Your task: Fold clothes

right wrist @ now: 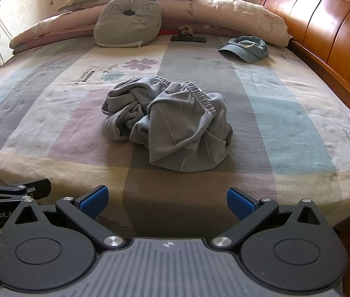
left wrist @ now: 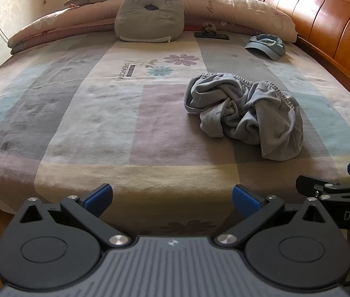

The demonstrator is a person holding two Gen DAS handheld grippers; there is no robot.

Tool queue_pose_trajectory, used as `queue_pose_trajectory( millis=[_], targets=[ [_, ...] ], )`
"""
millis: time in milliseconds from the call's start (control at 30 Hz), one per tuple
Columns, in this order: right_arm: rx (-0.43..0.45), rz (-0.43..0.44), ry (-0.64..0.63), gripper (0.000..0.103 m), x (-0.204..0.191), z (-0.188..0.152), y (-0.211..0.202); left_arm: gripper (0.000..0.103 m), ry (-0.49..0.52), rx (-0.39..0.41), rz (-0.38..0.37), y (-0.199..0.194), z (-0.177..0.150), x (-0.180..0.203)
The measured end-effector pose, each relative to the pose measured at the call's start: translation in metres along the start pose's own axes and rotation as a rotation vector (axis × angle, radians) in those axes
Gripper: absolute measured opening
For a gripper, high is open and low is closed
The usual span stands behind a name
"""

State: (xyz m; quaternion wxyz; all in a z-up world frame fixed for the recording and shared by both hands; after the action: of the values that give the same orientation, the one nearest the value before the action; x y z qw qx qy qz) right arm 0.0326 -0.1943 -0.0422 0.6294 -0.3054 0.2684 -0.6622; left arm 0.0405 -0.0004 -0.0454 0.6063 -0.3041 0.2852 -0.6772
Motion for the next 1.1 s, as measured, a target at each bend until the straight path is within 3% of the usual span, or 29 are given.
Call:
queue_pose_trajectory(
  millis=[1100],
  targets=[
    [0.005,0.007,0.01,0.103,0.004,0.0018,-0.0015,0.102,0.01,0.008,-0.01,0.0023,0.0041,0.0007]
  ],
)
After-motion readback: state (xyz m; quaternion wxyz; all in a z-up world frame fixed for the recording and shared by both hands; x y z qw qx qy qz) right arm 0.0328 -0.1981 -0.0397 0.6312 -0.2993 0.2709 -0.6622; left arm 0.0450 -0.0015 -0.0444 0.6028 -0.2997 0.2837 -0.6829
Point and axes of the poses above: each gripper's, at about its wrist camera, not at the fingertips, and y roughly the way its jaws point, x to its right, z to its top, the point moved 6 cm from there along y, roughly the way its jaws point, and after that the axes turned 6 degrees about -z, right-handed, at the moved point
